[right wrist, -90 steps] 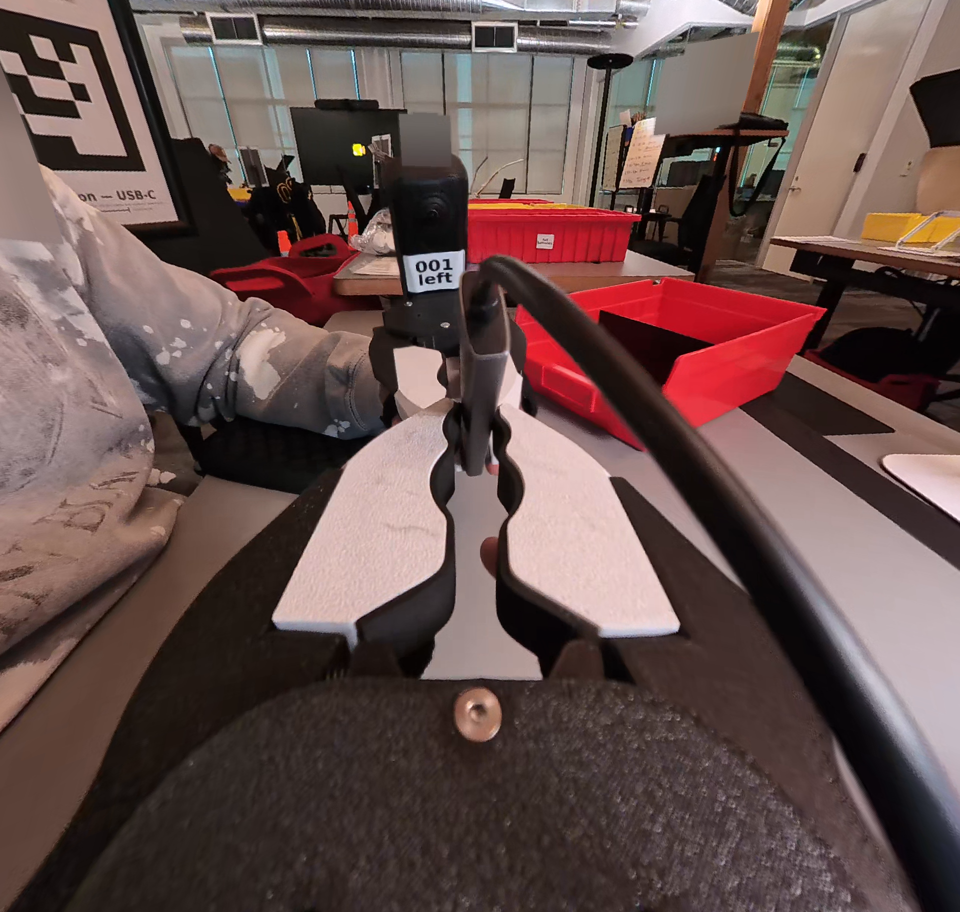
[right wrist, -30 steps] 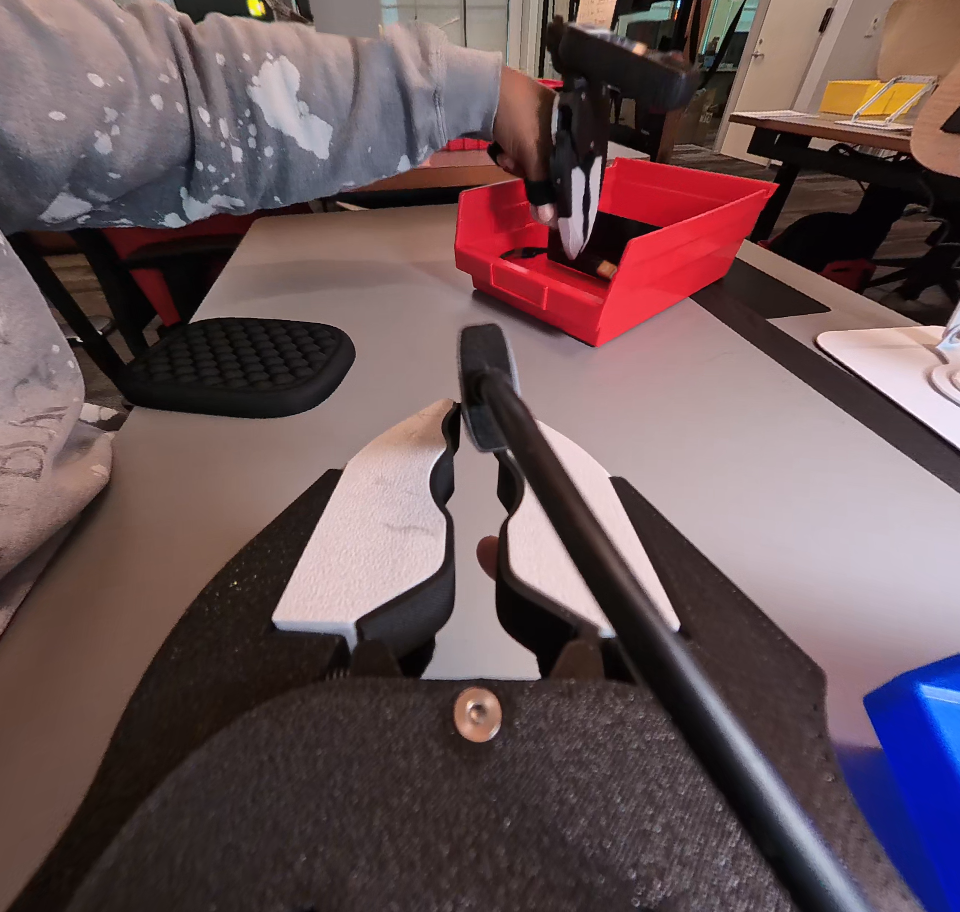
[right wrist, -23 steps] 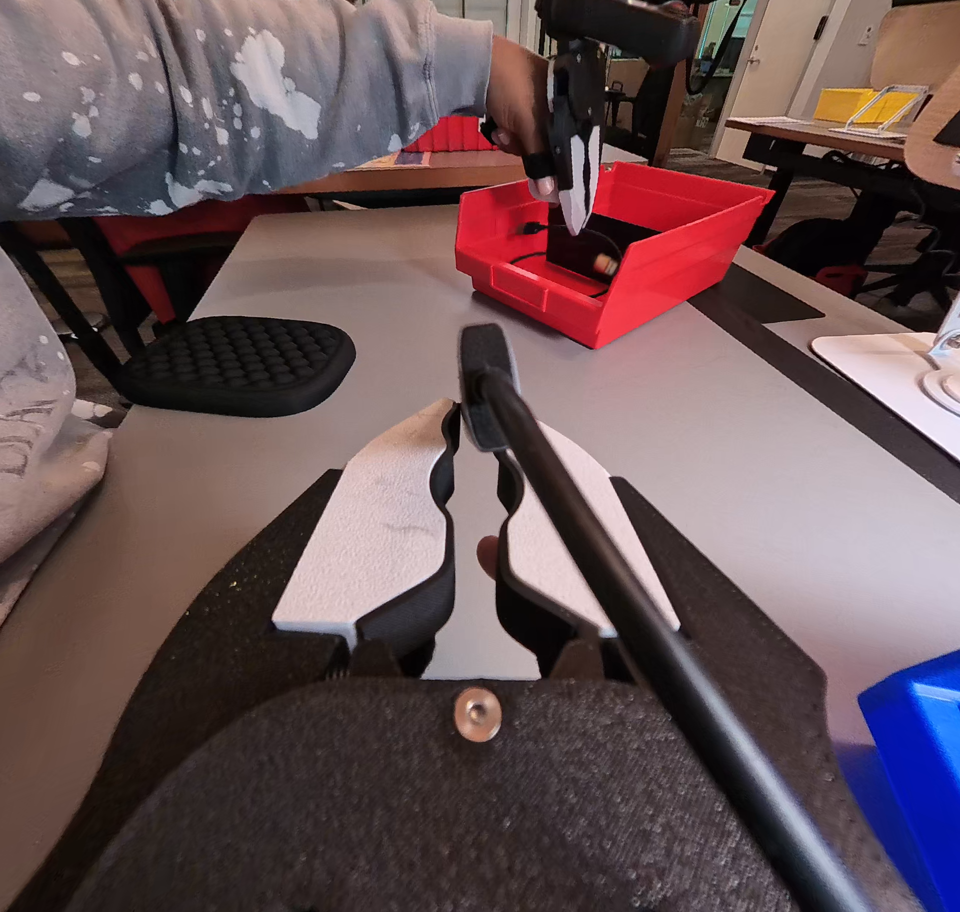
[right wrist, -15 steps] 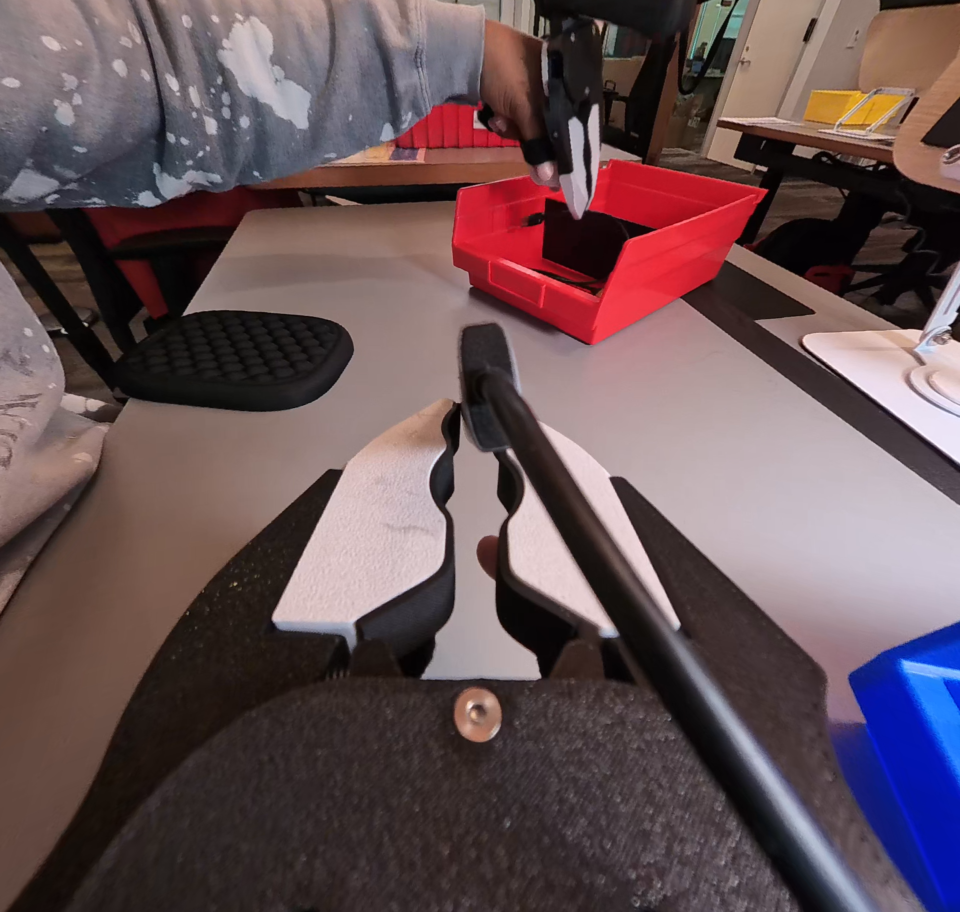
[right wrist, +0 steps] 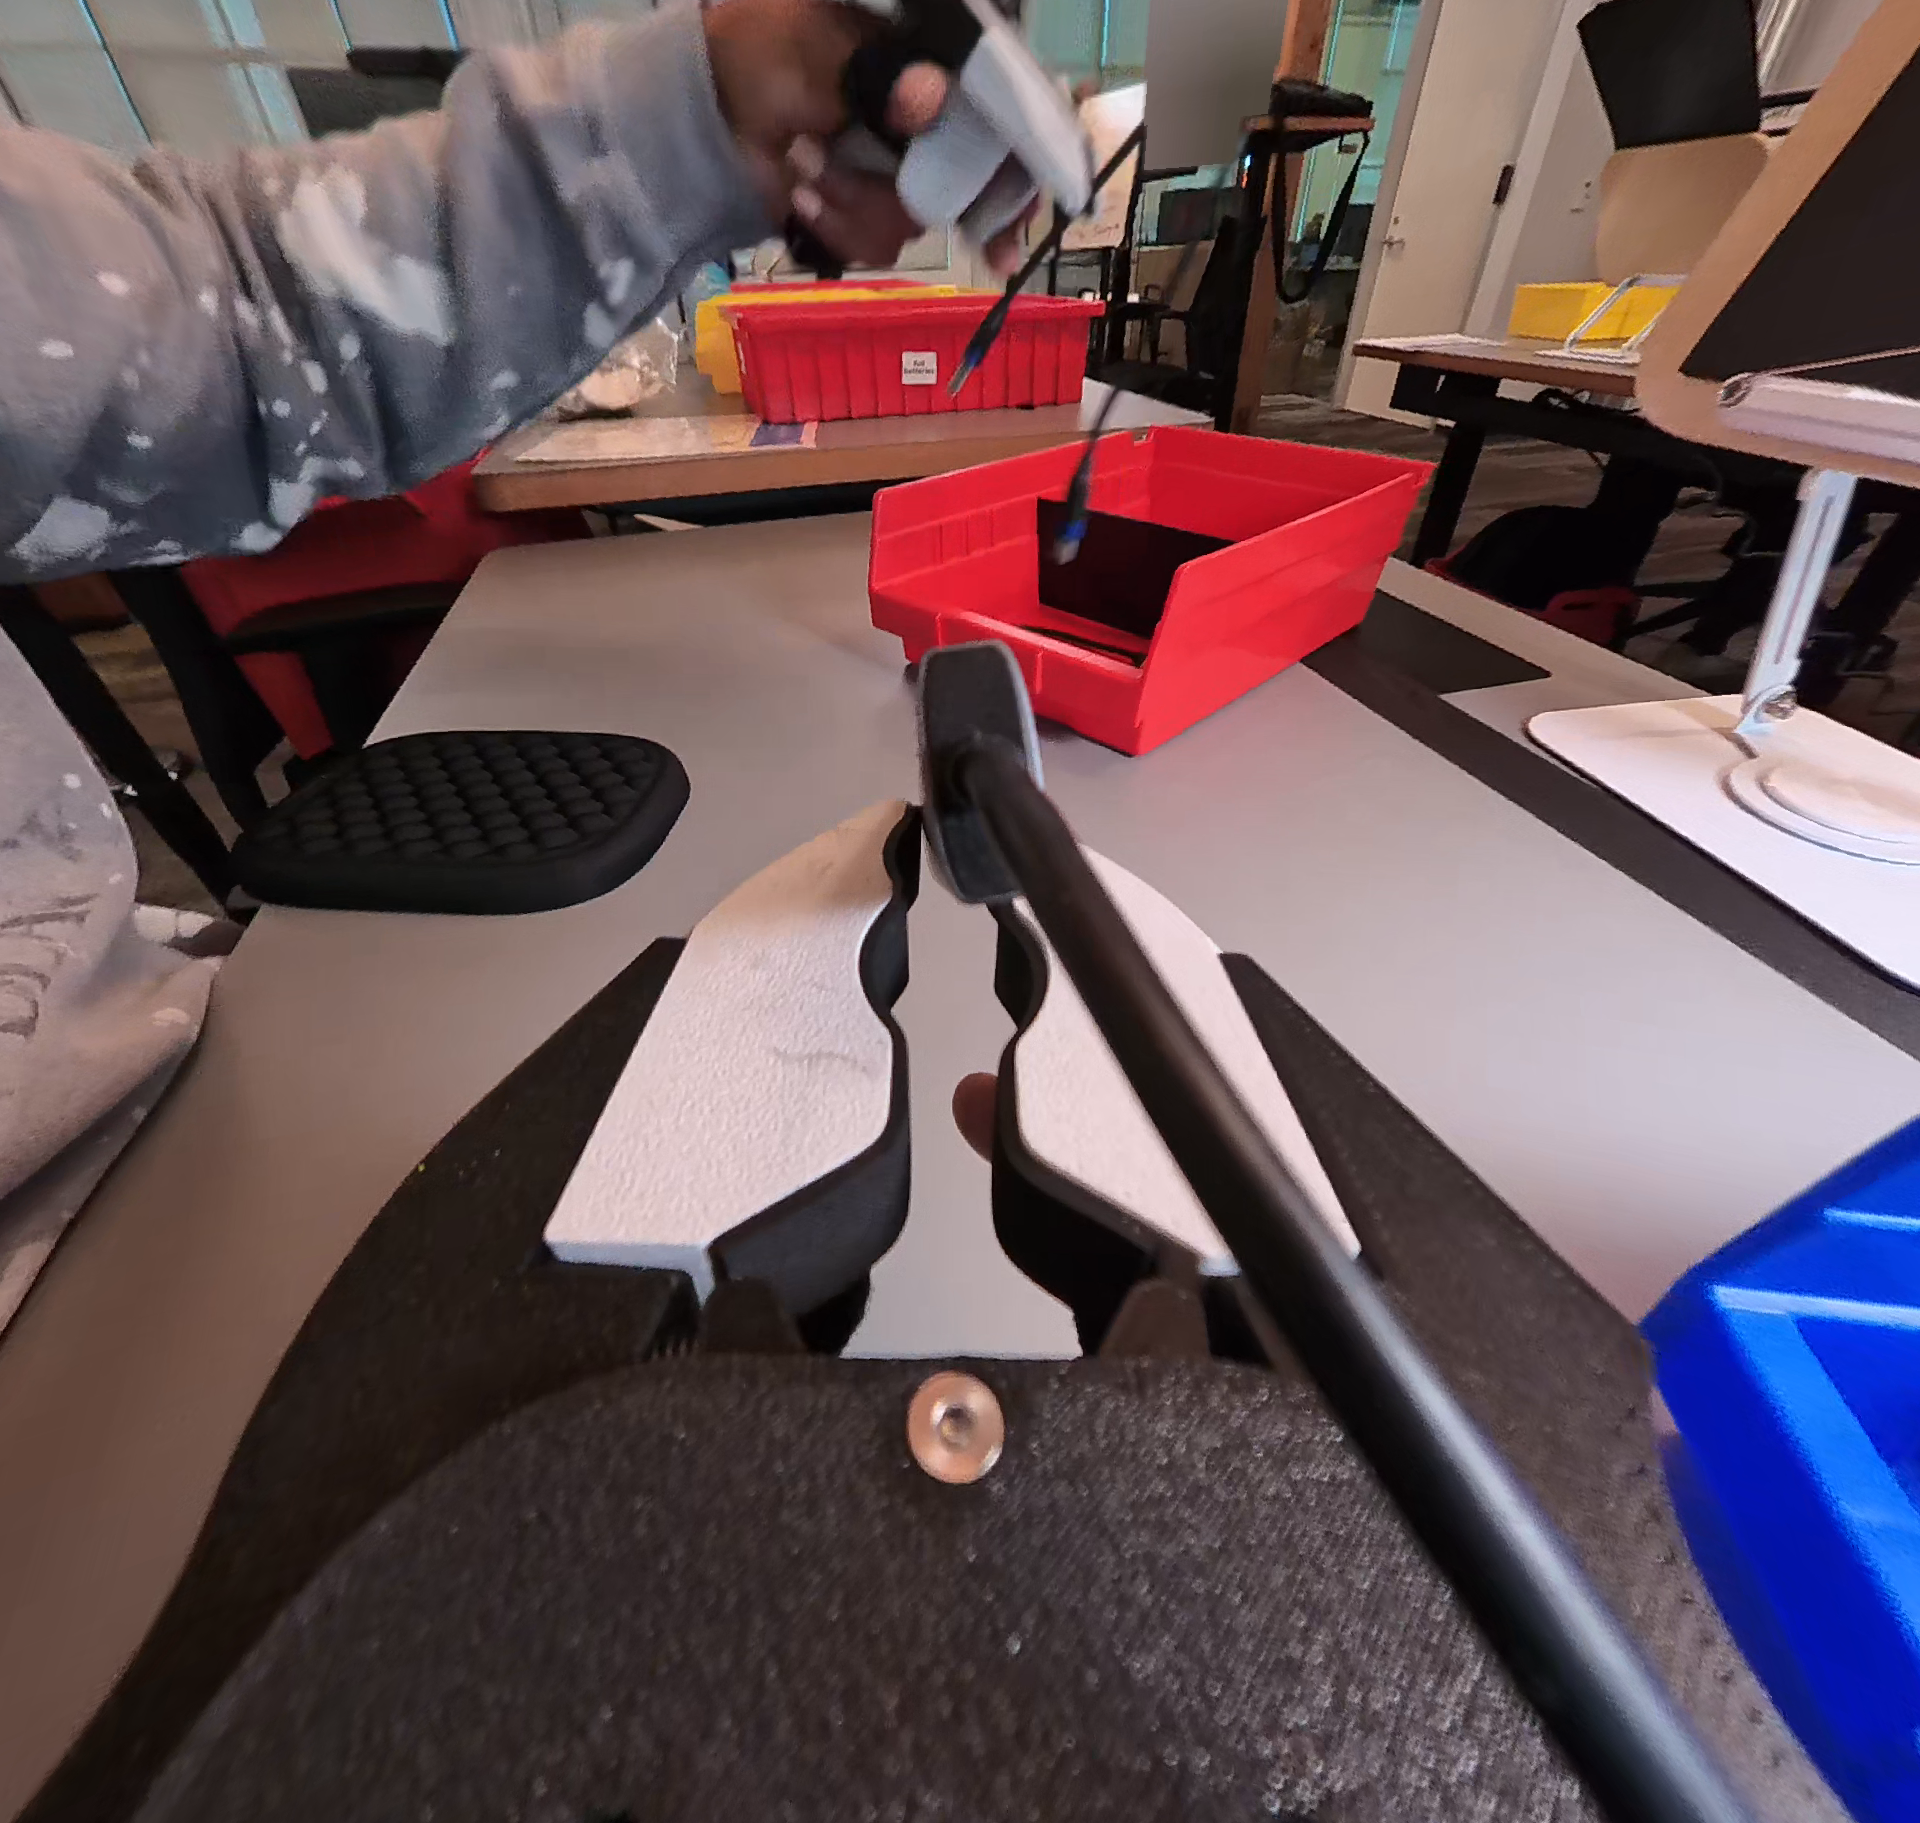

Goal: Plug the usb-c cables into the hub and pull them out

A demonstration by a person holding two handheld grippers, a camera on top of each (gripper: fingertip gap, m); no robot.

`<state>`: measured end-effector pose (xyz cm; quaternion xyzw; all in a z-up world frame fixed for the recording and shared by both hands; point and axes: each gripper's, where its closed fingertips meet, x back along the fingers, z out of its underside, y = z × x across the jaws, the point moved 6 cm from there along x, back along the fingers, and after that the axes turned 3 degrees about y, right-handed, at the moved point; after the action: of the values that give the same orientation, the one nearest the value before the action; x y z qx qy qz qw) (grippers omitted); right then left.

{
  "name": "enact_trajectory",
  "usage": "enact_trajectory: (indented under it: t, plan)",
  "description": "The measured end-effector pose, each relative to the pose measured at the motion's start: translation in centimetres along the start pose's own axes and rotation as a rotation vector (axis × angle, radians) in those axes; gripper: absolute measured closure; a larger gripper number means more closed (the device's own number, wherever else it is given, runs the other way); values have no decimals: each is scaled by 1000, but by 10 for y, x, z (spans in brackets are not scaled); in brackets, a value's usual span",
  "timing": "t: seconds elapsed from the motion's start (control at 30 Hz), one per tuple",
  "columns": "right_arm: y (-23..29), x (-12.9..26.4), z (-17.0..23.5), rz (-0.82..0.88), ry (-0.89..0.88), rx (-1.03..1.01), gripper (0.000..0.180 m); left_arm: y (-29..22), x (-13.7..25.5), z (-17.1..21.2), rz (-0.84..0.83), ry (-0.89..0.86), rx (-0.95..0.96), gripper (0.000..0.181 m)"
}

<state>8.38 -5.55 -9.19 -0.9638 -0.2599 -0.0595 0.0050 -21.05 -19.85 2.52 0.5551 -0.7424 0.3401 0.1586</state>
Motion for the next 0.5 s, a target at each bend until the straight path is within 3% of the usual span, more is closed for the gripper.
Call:
enact_trajectory:
  t: [0.17, 0.3, 0.43, 0.5]
  plan:
    - [-7, 6, -4, 33, -34, -21, 169, -32, -70, 69, 215, -94, 250, 177]
    - [-10, 11, -3, 61, -43, -31, 169, -30, -117, 131, 229, -100, 438, 177]
    - [-12, 13, -3, 72, -46, -33, 169, -30, -127, 169, 154, 1, 408, 175]
    - [-13, 13, -3, 73, -48, -32, 169, -34, -121, 176, 110, 77, 304, 163]
